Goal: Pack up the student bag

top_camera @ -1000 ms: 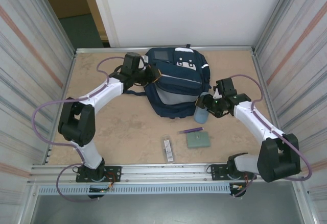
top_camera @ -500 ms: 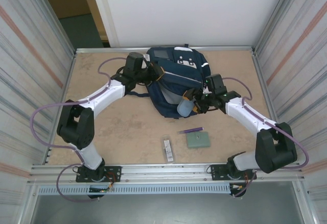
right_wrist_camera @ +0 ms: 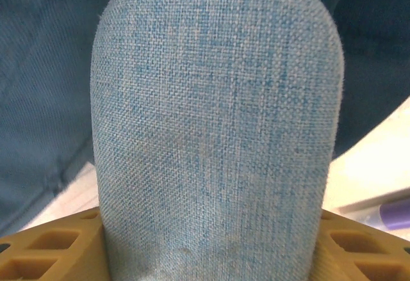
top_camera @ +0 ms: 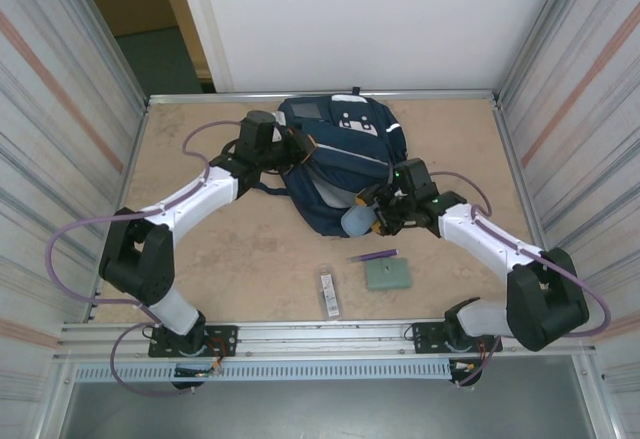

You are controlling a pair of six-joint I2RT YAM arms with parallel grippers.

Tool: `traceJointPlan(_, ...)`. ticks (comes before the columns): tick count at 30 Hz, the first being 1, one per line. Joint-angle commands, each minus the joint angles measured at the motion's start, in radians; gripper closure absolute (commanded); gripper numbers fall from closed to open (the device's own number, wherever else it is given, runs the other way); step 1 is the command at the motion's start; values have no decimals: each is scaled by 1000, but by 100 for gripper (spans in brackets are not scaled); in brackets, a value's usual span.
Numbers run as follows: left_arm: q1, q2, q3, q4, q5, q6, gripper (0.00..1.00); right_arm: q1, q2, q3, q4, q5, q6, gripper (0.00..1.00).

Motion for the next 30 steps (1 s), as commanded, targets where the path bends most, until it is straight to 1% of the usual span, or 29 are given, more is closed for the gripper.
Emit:
traceJointPlan(1, -8, -101, -4, 178, -41, -34, 100, 25, -13, -42, 37, 9, 59, 45)
traceJointPlan(6, -15, -136, -33, 162, -48, -44, 100, 37, 34, -32, 96, -43, 40, 46)
traceJointPlan(10, -8, -165, -62, 149, -96, -38, 100, 65, 41, -25, 85, -45, 44, 46)
traceJointPlan(13, 19, -172, -61, 150, -84, -43, 100, 74, 6, -90, 111, -22, 78, 47)
traceJointPlan(15, 4, -175, -44, 127, -82, -13, 100, 44, 11, -105, 167, -26, 101, 49)
traceJointPlan(17, -23, -175, -35, 109, -59, 8, 100, 12, 63, -41, 198, -50, 71, 49)
traceJointPlan(19, -39, -176, -46, 109, -14, -5, 100, -13, 122, 37, 206, -69, 31, 47)
traceJointPlan(21, -51, -184, -67, 103, 18, -13, 100, -36, 149, 62, 254, -68, 34, 47)
traceJointPlan(24, -70, -212, -107, 59, 31, 49, 100, -81, 179, 97, 265, -71, 13, 48)
traceJointPlan(25, -70, -220, -115, 39, 45, 87, 97, -99, 190, 113, 251, -77, -1, 48)
traceJointPlan(27, -70, -233, -121, 2, 88, 211, 89, -125, 204, 124, 257, -86, -15, 48)
traceJointPlan(30, -68, -260, -109, -111, 105, 487, 65, -152, 218, 142, 254, -97, -41, 49)
